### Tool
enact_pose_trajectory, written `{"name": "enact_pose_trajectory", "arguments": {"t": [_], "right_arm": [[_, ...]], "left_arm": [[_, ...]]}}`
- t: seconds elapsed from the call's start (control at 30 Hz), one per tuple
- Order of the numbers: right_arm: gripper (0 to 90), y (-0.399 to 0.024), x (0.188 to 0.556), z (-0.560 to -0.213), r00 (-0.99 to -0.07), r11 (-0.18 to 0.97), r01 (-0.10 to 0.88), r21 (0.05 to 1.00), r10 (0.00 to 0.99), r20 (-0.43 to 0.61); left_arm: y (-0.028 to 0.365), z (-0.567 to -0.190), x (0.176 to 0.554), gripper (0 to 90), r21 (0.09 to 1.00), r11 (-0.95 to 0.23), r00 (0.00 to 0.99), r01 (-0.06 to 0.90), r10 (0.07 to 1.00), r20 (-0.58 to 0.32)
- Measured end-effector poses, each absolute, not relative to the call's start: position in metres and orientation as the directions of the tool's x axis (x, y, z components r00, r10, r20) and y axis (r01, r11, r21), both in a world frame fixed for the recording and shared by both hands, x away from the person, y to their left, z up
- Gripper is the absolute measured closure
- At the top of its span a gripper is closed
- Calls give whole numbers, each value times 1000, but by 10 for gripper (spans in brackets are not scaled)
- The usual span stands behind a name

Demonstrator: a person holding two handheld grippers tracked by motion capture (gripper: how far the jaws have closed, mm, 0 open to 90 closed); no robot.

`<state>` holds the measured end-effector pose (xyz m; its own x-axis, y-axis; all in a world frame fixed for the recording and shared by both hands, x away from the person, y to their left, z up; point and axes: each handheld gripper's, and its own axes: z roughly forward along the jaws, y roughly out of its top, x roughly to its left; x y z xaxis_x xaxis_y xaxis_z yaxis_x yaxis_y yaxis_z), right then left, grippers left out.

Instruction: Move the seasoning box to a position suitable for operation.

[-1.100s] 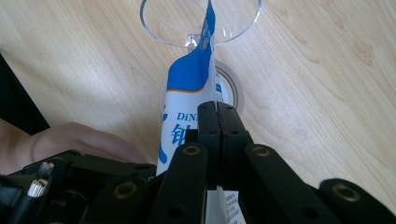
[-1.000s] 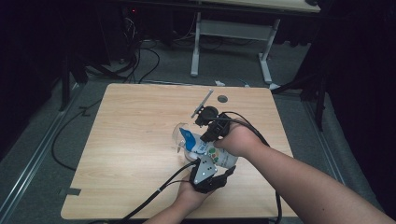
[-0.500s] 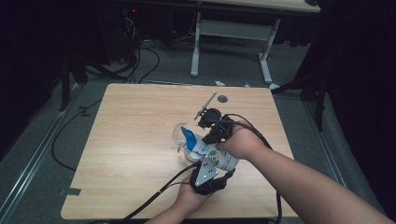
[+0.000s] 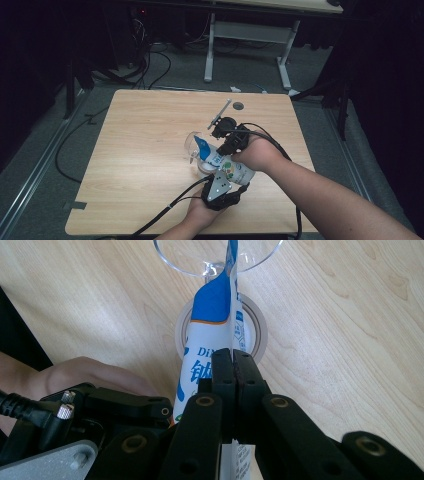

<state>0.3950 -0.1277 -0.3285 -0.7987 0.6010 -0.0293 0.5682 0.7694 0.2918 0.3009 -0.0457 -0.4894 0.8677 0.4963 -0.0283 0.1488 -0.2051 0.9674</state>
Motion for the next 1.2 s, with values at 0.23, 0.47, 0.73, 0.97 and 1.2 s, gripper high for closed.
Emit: {"name": "enact_pose_trajectory", "arguments": {"t": [0.23,0.47,0.73,0.97,1.2], "right_arm": [[896,-127,393,-330,-800,772,568,287,599,-27],[896,-131,393,-331,-797,770,573,281,604,-28],[896,-133,392,-330,-795,765,576,289,606,-22],[896,-135,390,-331,-792,761,580,289,611,-20],[896,-138,390,-333,-789,759,585,286,615,-19]], "left_arm": [[-45,-494,300,558,965,-213,869,152,494,-28],[-44,-501,300,564,961,-227,869,158,495,-26],[-42,-506,302,566,956,-236,862,173,505,-32],[-41,-512,304,569,950,-251,860,188,509,-36],[-40,-519,308,571,938,-266,852,222,520,-54]]}}
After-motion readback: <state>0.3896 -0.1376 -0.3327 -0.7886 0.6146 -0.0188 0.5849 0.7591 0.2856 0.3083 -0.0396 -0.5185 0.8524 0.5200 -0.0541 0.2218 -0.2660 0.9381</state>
